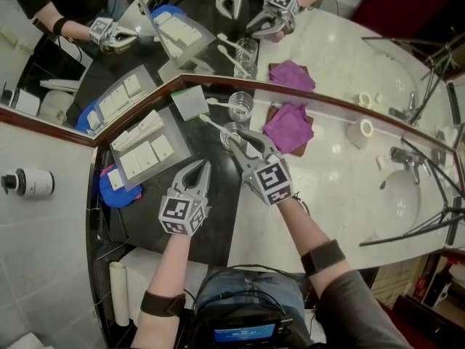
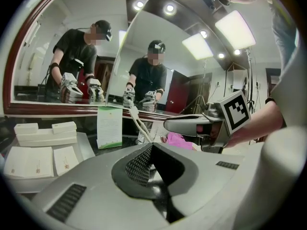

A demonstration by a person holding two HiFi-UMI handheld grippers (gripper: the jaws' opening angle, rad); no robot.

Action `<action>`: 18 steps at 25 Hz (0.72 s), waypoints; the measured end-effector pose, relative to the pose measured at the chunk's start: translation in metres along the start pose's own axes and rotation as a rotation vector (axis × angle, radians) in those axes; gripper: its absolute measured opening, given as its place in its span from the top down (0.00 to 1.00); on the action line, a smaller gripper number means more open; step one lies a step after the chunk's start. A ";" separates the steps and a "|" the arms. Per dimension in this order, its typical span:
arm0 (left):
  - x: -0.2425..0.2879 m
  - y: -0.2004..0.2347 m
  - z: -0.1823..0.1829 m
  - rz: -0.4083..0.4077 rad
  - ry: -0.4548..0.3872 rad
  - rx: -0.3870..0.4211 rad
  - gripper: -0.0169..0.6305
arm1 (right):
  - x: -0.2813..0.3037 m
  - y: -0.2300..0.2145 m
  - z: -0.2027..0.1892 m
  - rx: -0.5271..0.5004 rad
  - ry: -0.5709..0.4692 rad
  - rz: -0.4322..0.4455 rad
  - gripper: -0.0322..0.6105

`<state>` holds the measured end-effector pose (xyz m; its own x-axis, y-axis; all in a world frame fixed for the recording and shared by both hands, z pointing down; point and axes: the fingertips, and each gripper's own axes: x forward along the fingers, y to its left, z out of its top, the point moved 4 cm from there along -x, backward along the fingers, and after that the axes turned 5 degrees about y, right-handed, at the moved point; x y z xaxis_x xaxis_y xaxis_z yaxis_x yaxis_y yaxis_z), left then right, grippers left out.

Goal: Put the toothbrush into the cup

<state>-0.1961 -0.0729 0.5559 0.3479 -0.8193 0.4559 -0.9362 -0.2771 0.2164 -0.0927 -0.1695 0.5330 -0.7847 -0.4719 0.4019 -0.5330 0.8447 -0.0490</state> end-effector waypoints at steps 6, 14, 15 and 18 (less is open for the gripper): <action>-0.030 -0.028 0.022 0.020 -0.025 0.017 0.97 | -0.062 0.000 0.015 -0.011 0.027 -0.009 0.84; -0.074 -0.062 0.033 0.058 -0.036 0.042 0.97 | -0.151 -0.005 0.013 0.035 0.051 -0.054 0.92; -0.079 -0.066 0.032 0.061 -0.035 0.044 0.97 | -0.163 -0.006 0.009 0.051 0.058 -0.066 0.92; -0.092 -0.078 0.030 0.071 -0.032 0.046 0.97 | -0.198 -0.011 -0.009 0.102 0.078 -0.095 0.92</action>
<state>-0.1561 0.0090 0.4711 0.2798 -0.8531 0.4405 -0.9599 -0.2402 0.1446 0.0717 -0.0827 0.4622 -0.7048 -0.5238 0.4785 -0.6360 0.7653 -0.0990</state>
